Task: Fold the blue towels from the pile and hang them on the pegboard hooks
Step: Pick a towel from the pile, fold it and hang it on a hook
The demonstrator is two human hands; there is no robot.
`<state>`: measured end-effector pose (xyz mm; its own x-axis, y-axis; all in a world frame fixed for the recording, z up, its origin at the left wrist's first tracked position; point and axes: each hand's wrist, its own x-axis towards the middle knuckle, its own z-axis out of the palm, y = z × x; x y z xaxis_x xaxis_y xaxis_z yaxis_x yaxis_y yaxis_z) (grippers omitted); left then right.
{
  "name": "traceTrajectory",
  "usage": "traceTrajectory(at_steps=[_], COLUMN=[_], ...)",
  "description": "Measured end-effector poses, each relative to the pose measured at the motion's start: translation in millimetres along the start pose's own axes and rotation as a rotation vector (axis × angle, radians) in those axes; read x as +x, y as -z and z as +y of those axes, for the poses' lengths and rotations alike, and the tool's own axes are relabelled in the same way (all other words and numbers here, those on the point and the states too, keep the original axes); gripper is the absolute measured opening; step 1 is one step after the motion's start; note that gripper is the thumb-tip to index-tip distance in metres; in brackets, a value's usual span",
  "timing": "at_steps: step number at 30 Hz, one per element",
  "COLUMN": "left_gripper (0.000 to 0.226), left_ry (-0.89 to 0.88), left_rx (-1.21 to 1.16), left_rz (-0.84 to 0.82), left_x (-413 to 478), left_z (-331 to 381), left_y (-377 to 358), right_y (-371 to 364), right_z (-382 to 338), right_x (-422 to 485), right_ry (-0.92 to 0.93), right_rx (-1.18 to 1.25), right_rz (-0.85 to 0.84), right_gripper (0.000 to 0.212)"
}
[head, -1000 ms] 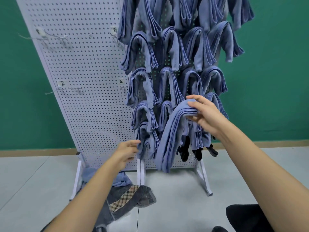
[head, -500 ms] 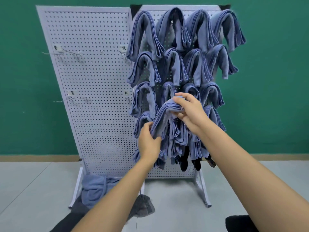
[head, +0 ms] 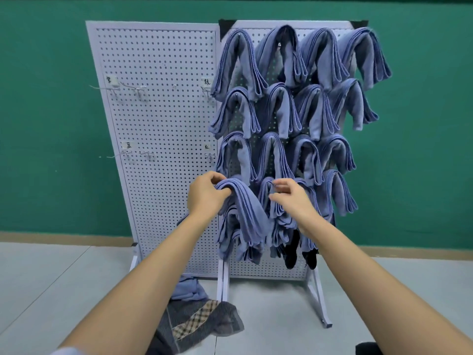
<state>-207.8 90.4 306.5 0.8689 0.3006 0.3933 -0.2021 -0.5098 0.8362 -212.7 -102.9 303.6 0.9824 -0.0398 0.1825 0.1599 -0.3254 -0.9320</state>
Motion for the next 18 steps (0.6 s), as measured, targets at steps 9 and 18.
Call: traceTrajectory(at_steps=[9, 18], left_gripper=[0.009, 0.016], left_ry=[-0.072, -0.064], left_rx=[0.138, 0.144], left_rz=[-0.011, -0.023], left_x=[16, 62], left_z=[-14, -42], left_y=[15, 29], right_y=[-75, -106], right_z=[-7, -24], right_x=[20, 60], right_ry=[0.338, 0.328], right_rx=[-0.509, -0.338], right_rz=[-0.025, -0.012], right_gripper=[0.042, 0.024])
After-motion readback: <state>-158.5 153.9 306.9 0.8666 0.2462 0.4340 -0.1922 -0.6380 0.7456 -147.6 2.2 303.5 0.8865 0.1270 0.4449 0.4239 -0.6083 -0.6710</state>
